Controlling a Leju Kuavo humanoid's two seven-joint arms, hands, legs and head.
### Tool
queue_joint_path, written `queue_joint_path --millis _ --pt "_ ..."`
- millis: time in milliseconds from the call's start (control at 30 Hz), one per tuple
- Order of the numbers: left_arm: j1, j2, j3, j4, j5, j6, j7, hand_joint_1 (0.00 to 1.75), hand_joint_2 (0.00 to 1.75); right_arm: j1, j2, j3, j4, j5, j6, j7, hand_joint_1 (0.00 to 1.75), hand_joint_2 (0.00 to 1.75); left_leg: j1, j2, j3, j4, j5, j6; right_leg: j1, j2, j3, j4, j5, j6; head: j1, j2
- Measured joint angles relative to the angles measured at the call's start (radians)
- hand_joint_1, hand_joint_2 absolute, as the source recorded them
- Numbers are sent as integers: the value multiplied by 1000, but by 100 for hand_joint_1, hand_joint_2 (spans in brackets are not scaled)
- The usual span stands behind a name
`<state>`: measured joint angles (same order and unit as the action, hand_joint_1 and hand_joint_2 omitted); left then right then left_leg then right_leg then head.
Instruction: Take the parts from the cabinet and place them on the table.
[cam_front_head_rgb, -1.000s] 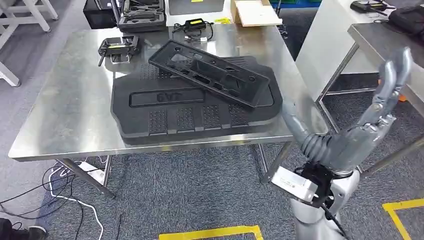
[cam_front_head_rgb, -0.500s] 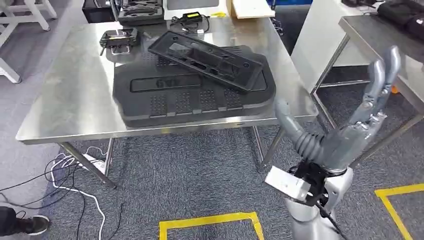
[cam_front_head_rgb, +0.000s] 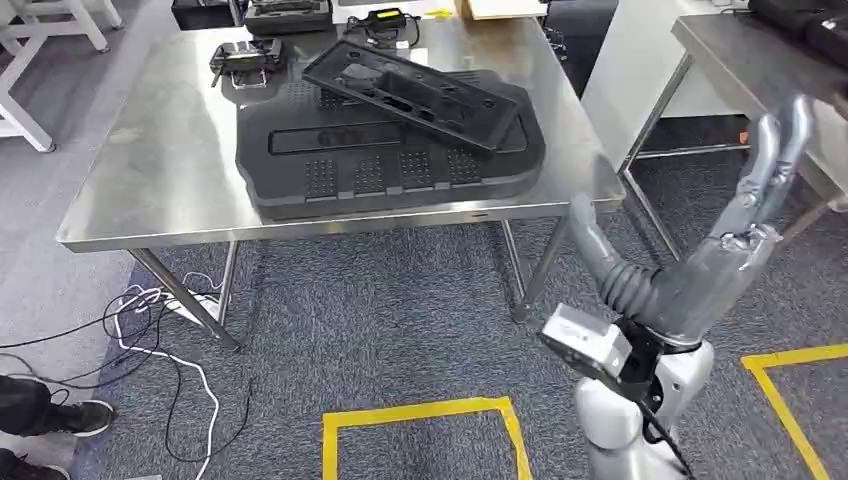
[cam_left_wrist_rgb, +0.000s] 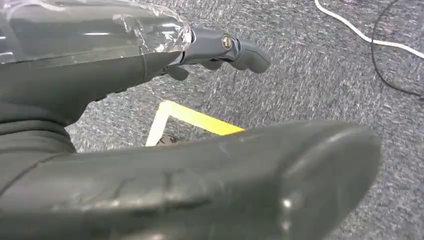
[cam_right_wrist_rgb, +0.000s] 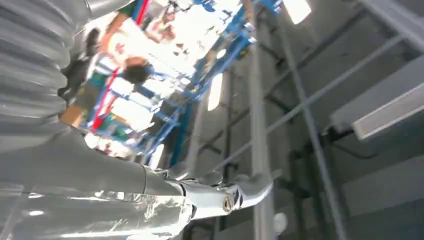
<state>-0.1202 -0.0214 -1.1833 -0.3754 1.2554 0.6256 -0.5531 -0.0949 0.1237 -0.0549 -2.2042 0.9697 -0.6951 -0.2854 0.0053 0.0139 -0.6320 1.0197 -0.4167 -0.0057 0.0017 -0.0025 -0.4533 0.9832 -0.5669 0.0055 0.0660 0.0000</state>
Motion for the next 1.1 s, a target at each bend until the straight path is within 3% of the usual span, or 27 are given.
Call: queue_joint_path --millis 33,67,100,167,200,233,267,333,367,400,500,533,567,600,667,700,733,767,800,867,900,933,967,1000,1033,1100 --pt "0 0 -2 0 2 1 0 0 0 3 -4 0 0 8 0 20 0 175 -5 -1 -3 0 5 -6 -7 0 -4 -10 11 -14 0 0" --pt "1 0 -5 0 2 1 0 0 0 3 -9 0 0 9 0 33 0 175 1 -8 -9 20 -21 -10 -10 -8 -10 -12 22 -22 0 0" --pt "1 0 -7 0 3 2 -2 0 0 3 -12 0 0 10 0 35 0 175 1 -7 -28 63 -76 -14 -10 -7 -22 -12 31 -33 -7 0" --pt "0 0 -8 0 2 2 -6 0 0 9 -18 0 2 10 0 42 0 175 3 -7 -69 201 -180 -20 -9 -8 -46 -8 47 -36 -18 0" --pt "0 0 -9 0 2 2 -8 0 0 13 -22 0 3 11 0 45 0 175 3 -7 -87 274 -204 -23 -8 -9 -61 -5 56 -36 -19 0" --pt "1 0 -10 0 2 2 -9 0 0 15 -25 0 5 12 0 46 0 175 3 -7 -88 310 -194 -23 -8 -9 -76 0 63 -34 -21 0" --pt "1 0 -12 0 3 2 -9 0 0 17 -28 0 6 13 0 49 0 175 3 -7 -69 299 -168 -22 -8 -9 -88 5 69 -32 -21 0" --pt "0 0 -13 0 3 2 -10 0 0 18 -34 0 8 16 0 50 0 175 3 -7 33 162 -108 -18 -8 -9 -107 17 75 -27 -22 0" --pt "0 0 -13 0 3 2 -10 0 0 18 -37 0 8 18 0 52 0 175 3 -8 101 60 -98 -12 -8 -10 -113 25 76 -25 -24 0" --pt "-1 0 -13 0 3 3 -10 0 0 19 -39 0 8 19 0 52 0 175 1 -8 133 -1 -123 -6 -3 -10 -122 33 77 -22 -24 0" --pt "0 0 -15 0 4 3 -11 0 0 18 -47 0 9 30 0 67 0 175 -4 -7 123 -12 -121 5 -5 -11 -126 35 90 -2 -23 0" --pt "1 0 -15 0 5 3 -11 0 0 18 -52 0 9 39 0 84 0 175 1 -7 122 -20 -114 14 -1 -11 -127 34 93 4 -24 0" --pt "-1 -1 -15 0 5 3 -11 0 0 19 -60 0 10 50 0 102 0 175 6 -3 122 -26 -104 23 -7 -8 -131 46 81 8 -25 0" --pt "-2 -1 -15 0 7 3 -13 0 0 18 -68 0 10 66 0 127 0 175 6 -3 115 -28 -99 31 -7 -4 -147 82 44 15 -19 0" --pt "-1 -1 -15 0 8 3 -14 0 0 20 -86 0 11 108 0 187 0 175 5 -2 101 -26 -90 37 -11 -3 -209 232 -45 25 -13 0" --pt "0 -1 -15 0 8 3 -16 0 0 22 -97 0 15 135 0 231 0 175 4 -2 93 -25 -86 37 -12 -3 -238 308 -76 29 -13 0" --pt "0 -1 -15 0 9 3 -17 0 0 24 -111 2 20 157 0 266 0 175 4 -2 87 -23 -83 36 -13 -3 -249 344 -81 31 -13 0" --pt "1 -1 -15 0 9 3 -17 0 0 27 -124 3 26 177 0 304 0 175 4 -3 82 -20 -81 35 -15 -3 -237 330 -65 32 -12 0" --pt "1 -1 -15 0 10 3 -20 0 0 29 -138 5 31 198 0 340 0 175 5 -3 79 -17 -80 34 -16 -3 -197 266 -27 31 -11 0" --pt "0 -1 -15 0 11 3 -24 0 0 30 -178 14 44 236 0 428 0 175 6 -4 79 -11 -81 31 -18 -3 -89 72 56 26 -8 0" --pt "-1 -1 -15 0 11 3 -25 0 0 30 -197 19 54 258 0 479 0 175 1 -4 75 -10 -80 25 -15 -2 -70 31 42 24 -7 0" --pt "-1 -1 -15 0 11 3 -27 0 0 32 -223 29 65 276 2 545 0 175 -1 -5 70 -4 -79 19 -11 -1 -75 21 48 16 -7 0" --pt "-1 -1 -15 0 12 2 -28 0 0 40 -250 40 82 295 12 630 0 175 -8 -5 67 0 -92 25 -18 0 -77 14 50 17 -11 0" --pt "0 -1 -15 0 12 2 -29 0 0 49 -279 51 99 303 16 699 0 175 -6 -6 67 -2 -84 36 -15 -1 -76 16 50 17 -11 0" --pt "0 -1 -15 0 12 1 -30 0 0 56 -308 63 116 306 15 748 0 175 -5 -7 69 -4 -84 32 -12 -1 -75 17 49 15 -14 0" --pt "0 -1 -15 0 12 0 -31 0 0 60 -350 82 142 312 12 776 0 175 -4 -7 70 -6 -80 26 -11 -1 -76 19 49 14 -14 0"
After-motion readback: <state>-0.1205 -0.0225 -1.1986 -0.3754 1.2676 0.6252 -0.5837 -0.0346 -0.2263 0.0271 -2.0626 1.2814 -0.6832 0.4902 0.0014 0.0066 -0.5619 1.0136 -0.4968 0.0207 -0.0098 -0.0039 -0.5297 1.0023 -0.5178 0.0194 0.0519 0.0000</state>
